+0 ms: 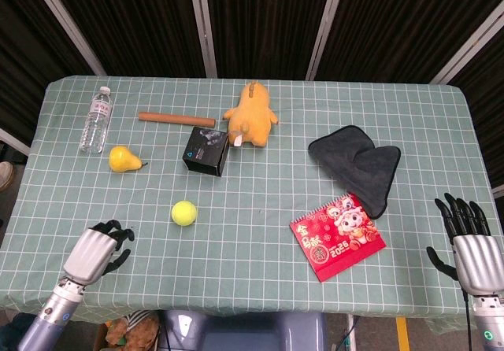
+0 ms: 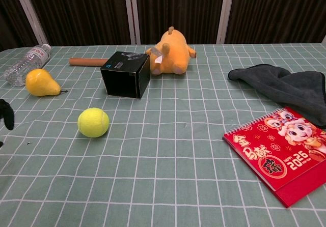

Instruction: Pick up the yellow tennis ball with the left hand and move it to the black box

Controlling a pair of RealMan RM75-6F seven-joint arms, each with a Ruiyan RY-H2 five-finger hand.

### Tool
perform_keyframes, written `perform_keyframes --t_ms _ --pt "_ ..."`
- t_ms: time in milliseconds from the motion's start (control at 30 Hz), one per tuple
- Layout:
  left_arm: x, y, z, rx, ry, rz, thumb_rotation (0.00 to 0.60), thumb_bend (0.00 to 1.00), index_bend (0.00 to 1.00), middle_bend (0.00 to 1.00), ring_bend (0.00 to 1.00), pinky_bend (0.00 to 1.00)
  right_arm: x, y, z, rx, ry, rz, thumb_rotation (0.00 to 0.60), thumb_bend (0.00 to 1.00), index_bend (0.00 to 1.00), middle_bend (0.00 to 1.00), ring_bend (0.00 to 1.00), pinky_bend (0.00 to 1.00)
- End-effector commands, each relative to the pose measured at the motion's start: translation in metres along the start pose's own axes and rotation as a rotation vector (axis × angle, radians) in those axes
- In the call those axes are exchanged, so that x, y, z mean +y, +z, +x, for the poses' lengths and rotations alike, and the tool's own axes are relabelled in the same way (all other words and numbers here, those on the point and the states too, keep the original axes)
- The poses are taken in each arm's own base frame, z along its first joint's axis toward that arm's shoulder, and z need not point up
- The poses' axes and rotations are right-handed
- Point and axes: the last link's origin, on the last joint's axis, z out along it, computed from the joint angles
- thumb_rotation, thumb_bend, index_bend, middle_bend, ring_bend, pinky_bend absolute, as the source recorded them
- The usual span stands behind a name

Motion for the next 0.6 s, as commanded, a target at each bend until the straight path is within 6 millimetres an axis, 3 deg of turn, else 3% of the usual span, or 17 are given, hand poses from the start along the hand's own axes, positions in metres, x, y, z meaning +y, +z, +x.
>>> perform_keyframes --t_ms 33,167,500,600 --pt "0.009 0.01 -0.007 -0.017 0.022 -0.036 0.6 0.36 0.5 0.68 0.37 0.58 0.0 0.0 0.001 -0.001 0.006 0.002 0.6 0.33 0.0 0.0 0.0 0.0" --pt "0.022 0.02 -0.018 -0.073 0.008 -0.066 0.6 0.42 0.54 0.7 0.37 0.58 0.001 0.0 0.003 -0.003 0.01 0.003 0.6 0.33 0.0 0.0 0.0 0.0" --pt "0.046 0.048 -0.034 -0.129 -0.022 -0.126 0.6 0.42 0.51 0.65 0.37 0.57 0.006 0.002 0.005 -0.002 0.02 -0.013 0.6 0.33 0.0 0.0 0.0 0.0" --pt "0.051 0.053 -0.037 -0.127 -0.031 -0.134 0.6 0.42 0.5 0.63 0.37 0.52 0.007 0.002 0.005 0.0 0.017 -0.015 0.6 0.33 0.0 0.0 0.0 0.0"
